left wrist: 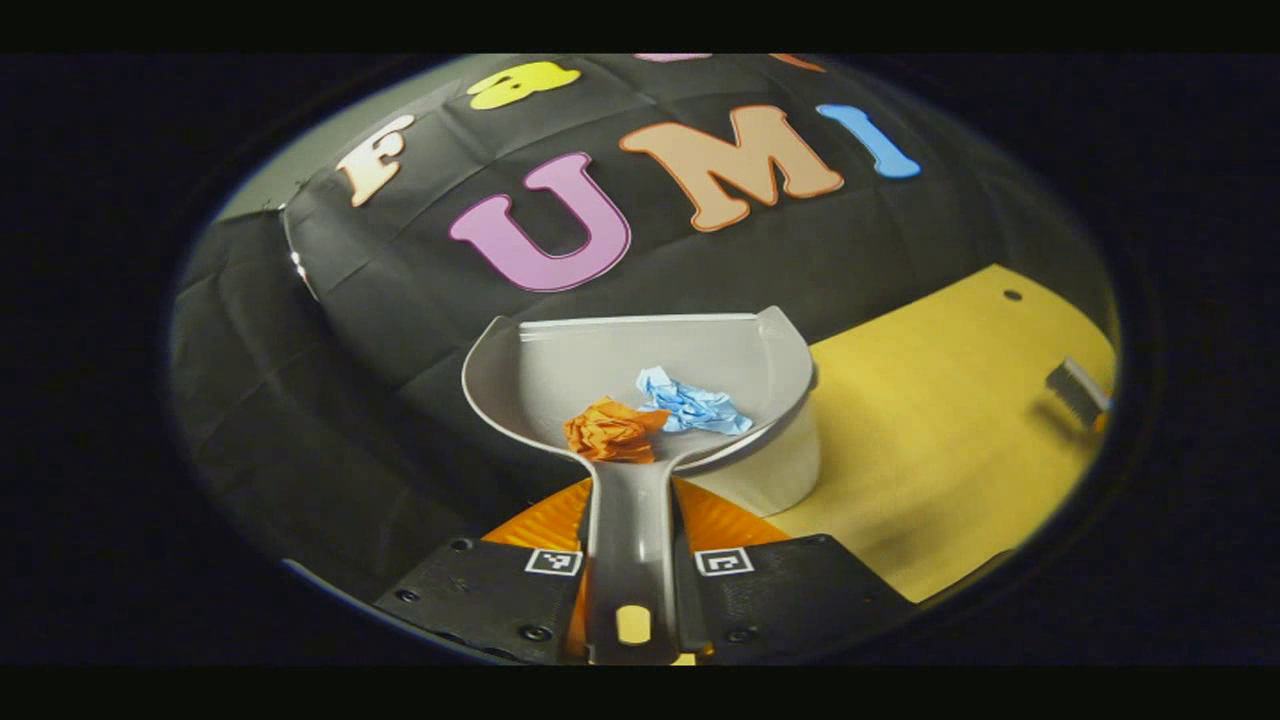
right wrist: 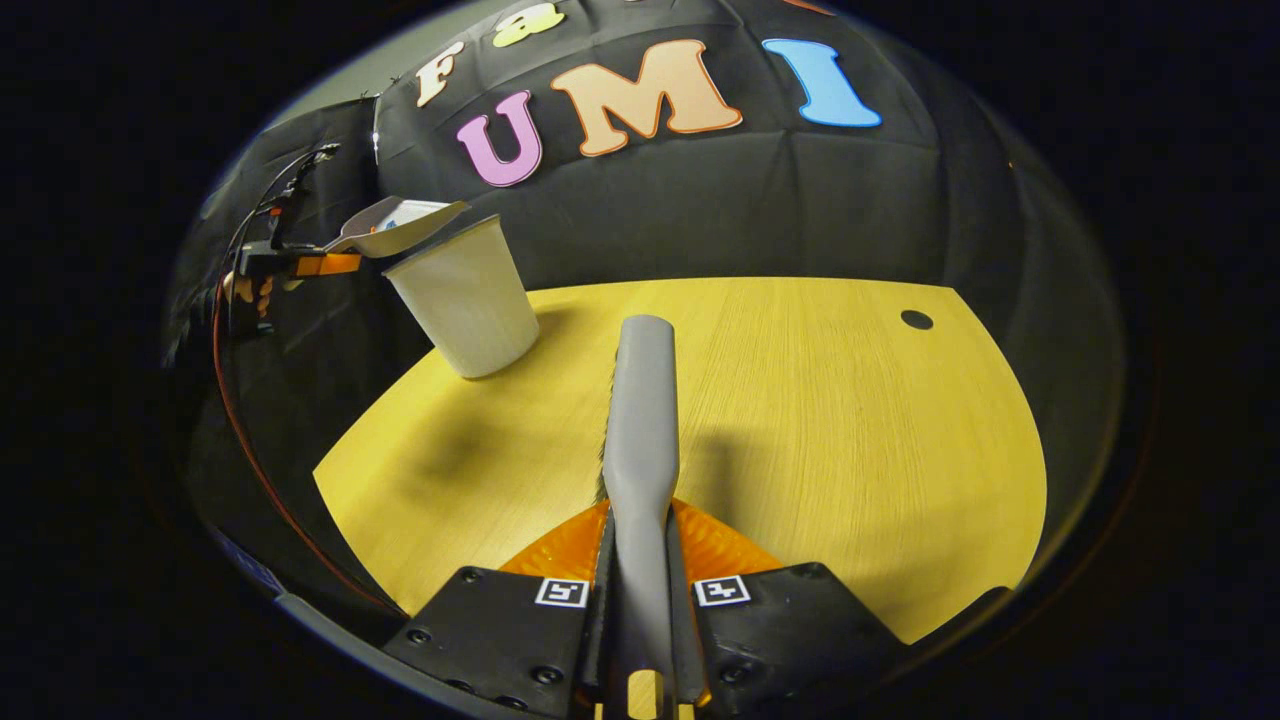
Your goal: Pick up the small broom and dustpan from the desktop, sweep the trash into the dustpan with the broom, and then empty the trash into the garbage bin.
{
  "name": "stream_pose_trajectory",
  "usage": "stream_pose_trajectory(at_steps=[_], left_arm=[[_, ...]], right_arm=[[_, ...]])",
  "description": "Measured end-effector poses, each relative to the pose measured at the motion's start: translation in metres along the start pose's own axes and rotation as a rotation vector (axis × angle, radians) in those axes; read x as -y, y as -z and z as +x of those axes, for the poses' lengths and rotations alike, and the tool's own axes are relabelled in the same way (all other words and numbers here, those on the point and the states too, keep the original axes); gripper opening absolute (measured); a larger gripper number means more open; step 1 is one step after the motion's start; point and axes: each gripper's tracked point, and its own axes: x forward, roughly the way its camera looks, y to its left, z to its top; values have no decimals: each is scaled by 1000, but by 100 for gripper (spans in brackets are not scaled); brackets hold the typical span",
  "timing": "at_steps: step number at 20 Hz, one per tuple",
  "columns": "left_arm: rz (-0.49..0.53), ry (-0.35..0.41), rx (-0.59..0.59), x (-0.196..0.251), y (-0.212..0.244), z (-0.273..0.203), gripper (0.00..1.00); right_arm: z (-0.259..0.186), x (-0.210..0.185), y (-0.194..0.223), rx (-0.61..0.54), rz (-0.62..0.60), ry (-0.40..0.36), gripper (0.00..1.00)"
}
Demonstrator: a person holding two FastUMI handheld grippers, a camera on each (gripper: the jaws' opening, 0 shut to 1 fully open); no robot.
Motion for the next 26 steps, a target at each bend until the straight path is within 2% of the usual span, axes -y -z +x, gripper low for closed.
stream_pose_trajectory(at_steps=[2,5,7,12,13,14,15,18,20,23,26], left_arm=[[151,-29,-37,-10,10,5,25],[473,-81,-67,-19,14,10,28],[644,-113,-76,-23,12,8,25],[901,-192,-77,-43,1,11,29],[910,-200,-83,-45,1,12,25],[873,-183,-73,-43,0,8,27],[791,-161,-63,-39,5,5,26],[461,-99,-15,-18,13,-17,26],[271,-34,36,11,9,-35,25],[83,47,108,60,-7,-61,26],[-57,158,140,116,-12,-84,26]], right_arm=[[2,-2,0,-10,3,-1,23],[1,-6,3,-18,-16,0,23],[1,-8,3,-23,-29,-3,23],[3,-13,4,-37,-57,2,23],[3,-12,4,-38,-62,5,23],[3,-13,3,-38,-60,8,23],[1,-13,3,-32,-54,11,23],[-3,-12,2,-11,-21,20,23],[-3,-11,2,-3,-13,26,24],[-2,-11,1,1,-12,25,23],[-7,-12,0,19,-8,29,23]])
